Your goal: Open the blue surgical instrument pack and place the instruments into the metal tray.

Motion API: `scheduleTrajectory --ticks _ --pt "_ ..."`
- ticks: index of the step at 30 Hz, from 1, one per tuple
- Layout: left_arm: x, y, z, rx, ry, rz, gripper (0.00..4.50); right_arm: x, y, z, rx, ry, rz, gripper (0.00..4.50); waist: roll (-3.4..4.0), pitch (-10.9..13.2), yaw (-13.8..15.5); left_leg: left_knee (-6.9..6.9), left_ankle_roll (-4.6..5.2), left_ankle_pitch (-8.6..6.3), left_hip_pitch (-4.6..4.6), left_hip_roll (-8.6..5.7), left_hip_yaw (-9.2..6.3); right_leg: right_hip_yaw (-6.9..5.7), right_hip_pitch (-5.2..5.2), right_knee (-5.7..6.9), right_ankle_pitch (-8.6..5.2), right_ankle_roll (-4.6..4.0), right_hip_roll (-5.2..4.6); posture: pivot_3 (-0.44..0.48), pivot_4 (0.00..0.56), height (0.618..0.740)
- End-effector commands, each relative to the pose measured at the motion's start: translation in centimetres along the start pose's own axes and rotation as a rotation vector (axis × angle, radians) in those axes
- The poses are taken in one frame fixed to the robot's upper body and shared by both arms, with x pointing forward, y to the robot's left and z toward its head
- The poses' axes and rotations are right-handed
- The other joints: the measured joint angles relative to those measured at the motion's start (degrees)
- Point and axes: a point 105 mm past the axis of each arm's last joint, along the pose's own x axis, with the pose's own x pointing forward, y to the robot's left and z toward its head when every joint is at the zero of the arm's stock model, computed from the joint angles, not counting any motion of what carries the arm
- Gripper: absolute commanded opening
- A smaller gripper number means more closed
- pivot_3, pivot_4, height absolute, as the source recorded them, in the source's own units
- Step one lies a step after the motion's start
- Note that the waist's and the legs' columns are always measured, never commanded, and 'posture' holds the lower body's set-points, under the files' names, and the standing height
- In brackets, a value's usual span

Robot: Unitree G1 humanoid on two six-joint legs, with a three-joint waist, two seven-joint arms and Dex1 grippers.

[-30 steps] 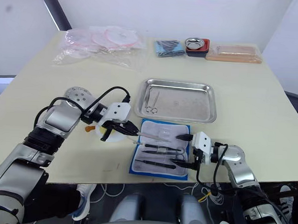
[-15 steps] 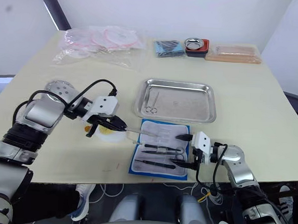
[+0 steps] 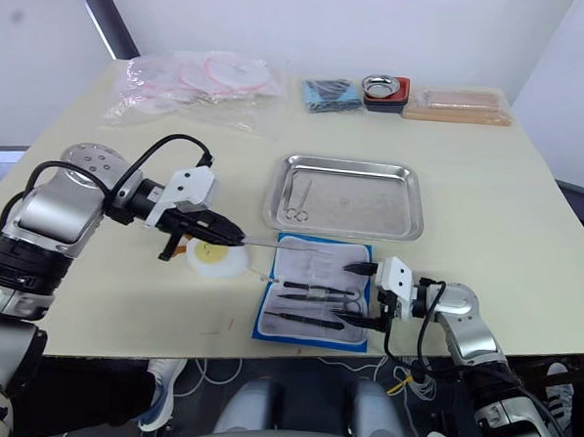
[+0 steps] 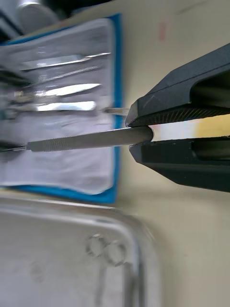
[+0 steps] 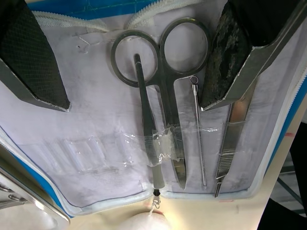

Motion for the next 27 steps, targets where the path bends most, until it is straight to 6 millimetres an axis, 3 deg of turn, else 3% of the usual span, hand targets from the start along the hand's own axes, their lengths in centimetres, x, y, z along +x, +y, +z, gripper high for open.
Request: scheduleTrajectory --ticks 1,8,13,22,27 --pt "0.7 0.4 1.7 -0.021 -0.079 0.075 0.05 0.2 3.0 -5.5 0.174 0.177 0.062 4.50 -0.01 0.00 -0.03 0.00 0.00 0.00 0.01 0.00 0.00 0.01 0.00 0.00 0.00 0.00 0.00 0.000 0.150 0.740" --pt "3.4 3.3 3.6 -0.157 -0.200 0.342 0.05 0.1 2.9 -5.6 0.172 0.182 0.061 4.50 -0.04 -0.01 -0.01 0.01 0.00 0.00 0.03 -0.01 -0.01 0.04 0.02 0.06 0.00 0.01 0.09 0.000 0.150 0.740" --pt "6.5 5.5 3.5 -0.229 -0.204 0.582 0.05 0.1 3.0 -5.6 0.175 0.179 0.052 4.50 -0.08 -0.03 0.04 0.03 0.00 0.00 0.07 -0.02 -0.06 0.07 0.08 0.07 0.01 0.02 0.15 0.000 0.150 0.740" --pt "9.9 5.9 3.8 -0.519 -0.332 0.739 0.05 0.0 3.2 -5.7 0.181 0.176 0.037 4.50 -0.19 -0.17 0.05 -0.04 0.00 0.00 0.43 -0.02 -0.11 0.11 0.43 0.04 0.01 0.01 0.18 0.000 0.150 0.740" --pt "11.0 6.1 3.3 -0.604 -0.312 0.820 0.05 0.0 3.3 -5.7 0.183 0.178 0.042 4.50 -0.23 -0.20 0.10 -0.15 -0.01 -0.01 0.67 -0.03 -0.07 0.14 0.61 0.01 0.00 0.01 0.17 0.000 0.150 0.740"
